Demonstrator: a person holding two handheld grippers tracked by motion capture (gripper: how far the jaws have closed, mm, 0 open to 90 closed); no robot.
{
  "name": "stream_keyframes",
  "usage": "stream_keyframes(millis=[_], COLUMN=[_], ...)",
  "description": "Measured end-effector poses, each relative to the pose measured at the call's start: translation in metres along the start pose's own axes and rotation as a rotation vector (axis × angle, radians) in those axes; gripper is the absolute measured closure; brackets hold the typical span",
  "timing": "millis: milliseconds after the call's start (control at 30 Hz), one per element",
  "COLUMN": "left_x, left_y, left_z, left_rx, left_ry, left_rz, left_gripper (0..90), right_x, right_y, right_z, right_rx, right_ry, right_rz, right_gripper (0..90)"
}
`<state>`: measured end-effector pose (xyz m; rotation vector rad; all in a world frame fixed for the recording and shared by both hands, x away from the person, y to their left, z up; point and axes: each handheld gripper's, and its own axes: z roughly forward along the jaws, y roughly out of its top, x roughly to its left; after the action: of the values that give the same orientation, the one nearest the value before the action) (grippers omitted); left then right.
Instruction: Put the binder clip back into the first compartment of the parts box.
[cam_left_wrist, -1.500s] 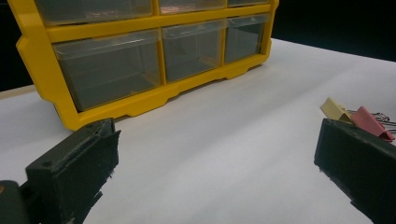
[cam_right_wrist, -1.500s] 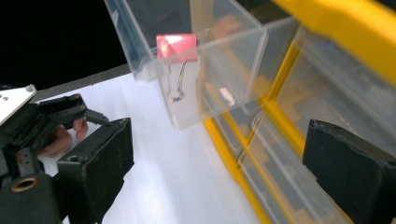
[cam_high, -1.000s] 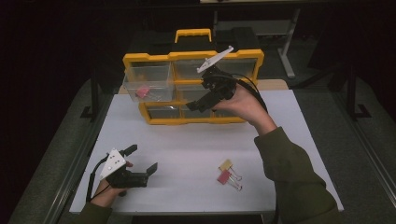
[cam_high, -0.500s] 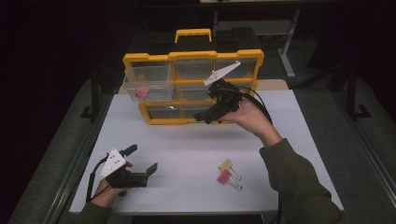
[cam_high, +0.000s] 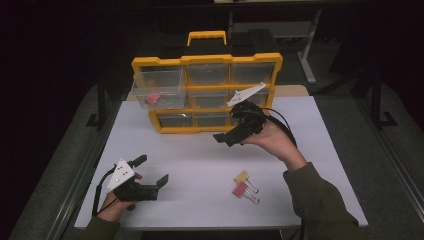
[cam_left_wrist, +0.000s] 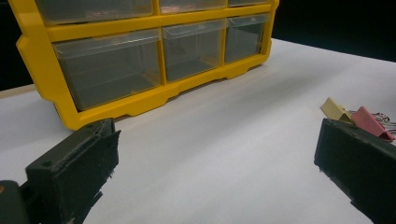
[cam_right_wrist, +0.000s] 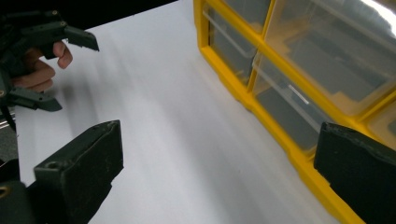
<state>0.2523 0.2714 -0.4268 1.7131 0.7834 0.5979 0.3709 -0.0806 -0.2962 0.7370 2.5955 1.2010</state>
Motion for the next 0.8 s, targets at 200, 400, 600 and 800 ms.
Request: stream_keyframes(millis=[200,400,600,800], left_x=[0.0,0.0,0.0,0.0], left_y=[0.0,0.0,0.0,0.0], left_z=[0.0,0.0,0.0,0.0], left_rx=[0.003,0.002,0.0,0.002], left_ry=[0.0,0.0,0.0,0.0], left_rz=[0.002,0.001,-0.002,0.0], left_gripper=[0.0,0.0,0.0,0.0], right_x=[0.005,0.01,0.016,0.02], right_y=[-0.014,-0.028,-0.043,-0.058], right_z=[0.004,0.01,0.016,0.016], right_rx=[0.018,0.037,0.052,0.066], right_ry=[0.016,0.022,0.022,0.028], right_rz=[0.046,0.054,0.061,0.072], right_gripper=[0.8,0.8,2.2,5.3])
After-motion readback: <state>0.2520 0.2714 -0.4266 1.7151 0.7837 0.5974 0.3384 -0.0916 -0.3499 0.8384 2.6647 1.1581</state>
